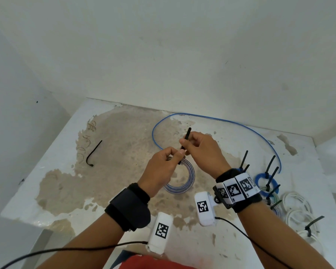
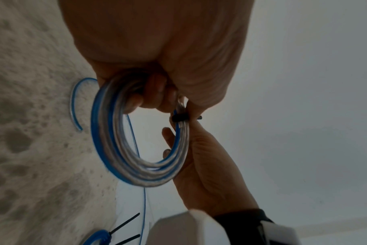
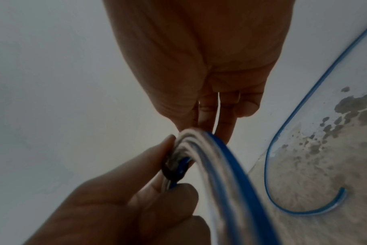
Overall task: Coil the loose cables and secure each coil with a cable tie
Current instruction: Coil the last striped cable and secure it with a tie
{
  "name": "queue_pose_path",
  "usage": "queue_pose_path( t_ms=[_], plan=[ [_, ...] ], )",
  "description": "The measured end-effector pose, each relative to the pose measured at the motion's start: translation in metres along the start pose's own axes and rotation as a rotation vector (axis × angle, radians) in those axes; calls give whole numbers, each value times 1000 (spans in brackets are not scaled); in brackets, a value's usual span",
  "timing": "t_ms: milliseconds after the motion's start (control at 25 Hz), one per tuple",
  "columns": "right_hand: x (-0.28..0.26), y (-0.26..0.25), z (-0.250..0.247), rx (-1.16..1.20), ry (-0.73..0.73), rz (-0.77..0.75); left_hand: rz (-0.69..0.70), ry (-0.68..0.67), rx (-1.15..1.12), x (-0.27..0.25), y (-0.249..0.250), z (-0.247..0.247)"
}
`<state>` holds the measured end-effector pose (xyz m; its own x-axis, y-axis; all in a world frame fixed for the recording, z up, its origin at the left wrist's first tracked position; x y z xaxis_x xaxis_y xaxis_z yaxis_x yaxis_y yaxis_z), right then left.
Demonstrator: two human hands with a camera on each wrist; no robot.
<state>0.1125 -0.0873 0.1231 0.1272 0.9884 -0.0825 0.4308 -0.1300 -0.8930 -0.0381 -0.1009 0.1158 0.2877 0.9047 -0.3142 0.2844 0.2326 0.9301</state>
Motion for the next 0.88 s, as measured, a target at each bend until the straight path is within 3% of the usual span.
queue_pose_path(
  t_ms=[160, 440, 560, 760, 880],
  plan=[
    [4, -9, 16, 103, 36, 63, -53, -32, -31, 7, -14, -16],
    [3, -47, 56, 60, 91, 9, -107, -163, -70, 10, -34, -59],
    [0, -60, 67, 120, 82, 25, -61, -206, -83, 10, -34, -78],
    [-3, -71, 82, 213, 217, 43, 125, -185, -23, 9, -28, -105],
    [1, -75, 85, 262, 216, 92, 169, -167, 7, 7, -22, -113]
  ],
)
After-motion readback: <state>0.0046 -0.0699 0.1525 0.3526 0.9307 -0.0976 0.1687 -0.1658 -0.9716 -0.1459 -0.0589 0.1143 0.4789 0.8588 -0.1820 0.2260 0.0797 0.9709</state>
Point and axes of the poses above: each hand's wrist, its own x-axis towards the middle knuckle, its own z-axis out of the palm, y = z × x, the point moved 5 cm from there along x, towards the middle knuckle, and after that the axes turned 2 degrees about x, right-handed, at the moved point
